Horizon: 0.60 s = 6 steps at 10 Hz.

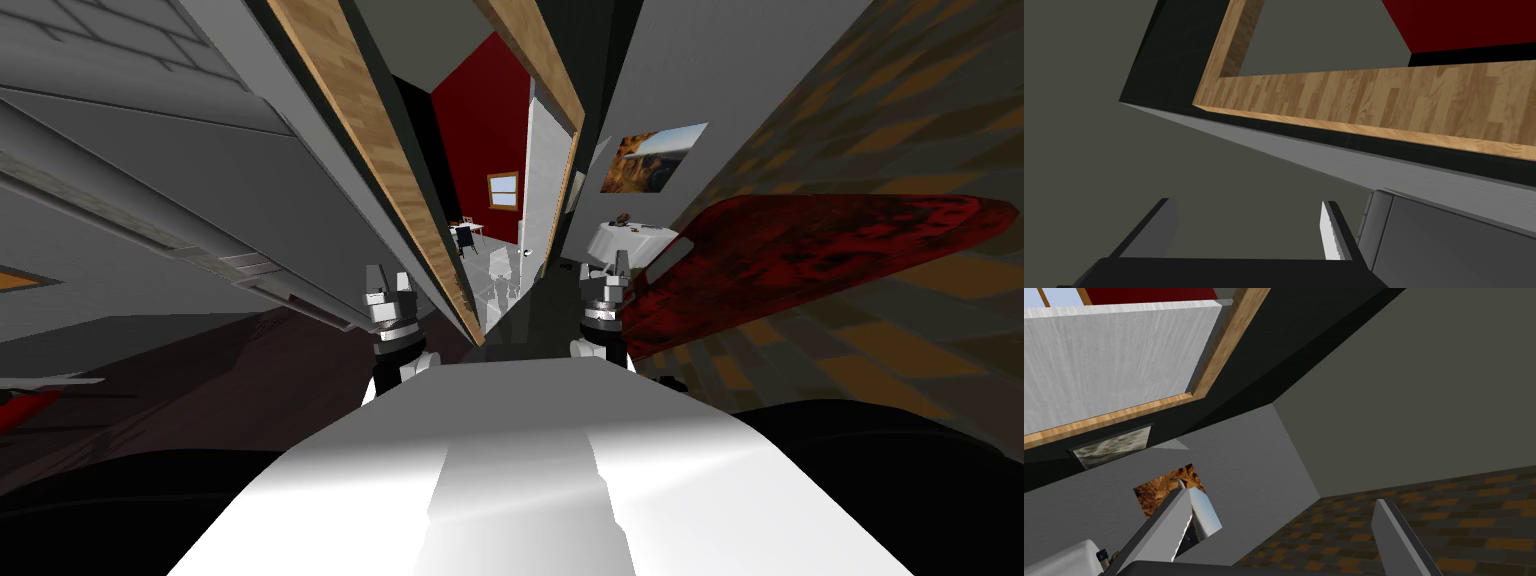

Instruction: Push the door open

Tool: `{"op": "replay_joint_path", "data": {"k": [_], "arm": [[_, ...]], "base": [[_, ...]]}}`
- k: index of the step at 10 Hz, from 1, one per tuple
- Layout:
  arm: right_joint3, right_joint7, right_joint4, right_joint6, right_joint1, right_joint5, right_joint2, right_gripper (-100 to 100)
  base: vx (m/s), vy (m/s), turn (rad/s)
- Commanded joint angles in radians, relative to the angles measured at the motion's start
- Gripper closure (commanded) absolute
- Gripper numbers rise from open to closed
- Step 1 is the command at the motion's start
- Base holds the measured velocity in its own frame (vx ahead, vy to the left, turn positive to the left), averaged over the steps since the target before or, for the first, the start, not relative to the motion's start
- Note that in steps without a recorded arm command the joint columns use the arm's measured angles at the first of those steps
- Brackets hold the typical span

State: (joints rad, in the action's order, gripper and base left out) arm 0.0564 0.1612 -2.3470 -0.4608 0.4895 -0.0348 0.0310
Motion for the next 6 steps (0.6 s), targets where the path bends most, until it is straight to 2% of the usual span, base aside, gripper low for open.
{"op": "replay_joint_path", "data": {"k": [1,2,6], "arm": [[0.003,0.0,0.03,-0.007,-0.012,0.0,-0.013,-100],[0.004,0.0,0.038,-0.008,-0.015,-0.001,-0.016,-100],[0.012,0.0,0.124,-0.027,-0.05,-0.002,-0.042,-100]], "base": [[0.052,-0.026,0.041],[0.079,-0.055,0.065],[0.11,-0.062,0.057]]}}
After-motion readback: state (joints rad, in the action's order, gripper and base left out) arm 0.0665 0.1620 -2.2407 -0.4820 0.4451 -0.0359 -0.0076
